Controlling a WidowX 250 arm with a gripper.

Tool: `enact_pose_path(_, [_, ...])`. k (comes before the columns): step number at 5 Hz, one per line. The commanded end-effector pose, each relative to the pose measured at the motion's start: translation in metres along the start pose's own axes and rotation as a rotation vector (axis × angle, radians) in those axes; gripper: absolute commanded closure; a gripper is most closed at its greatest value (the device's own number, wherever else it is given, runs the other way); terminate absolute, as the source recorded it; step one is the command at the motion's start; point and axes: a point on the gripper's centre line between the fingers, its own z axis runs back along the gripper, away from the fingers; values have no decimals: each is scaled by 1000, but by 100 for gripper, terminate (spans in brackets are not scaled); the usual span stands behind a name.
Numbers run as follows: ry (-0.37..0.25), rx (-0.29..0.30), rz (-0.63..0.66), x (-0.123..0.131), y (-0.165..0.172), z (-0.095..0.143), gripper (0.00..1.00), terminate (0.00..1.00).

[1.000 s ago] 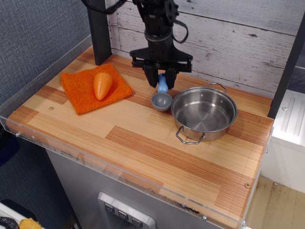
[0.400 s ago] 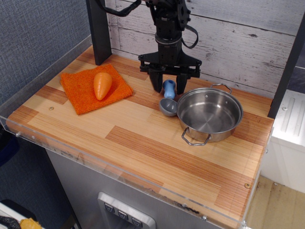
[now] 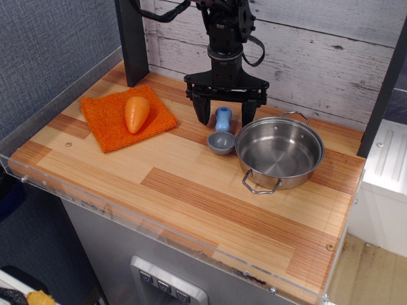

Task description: Move the spoon to the left of the pan

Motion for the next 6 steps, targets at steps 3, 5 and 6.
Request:
enact_pose_path(3, [-152,-24,-3,-12,-6,85,0,0])
enact_pose_path(5, [-152,-24,-3,-12,-6,85,0,0])
enact_pose_path(6, [-152,-24,-3,-12,-6,85,0,100])
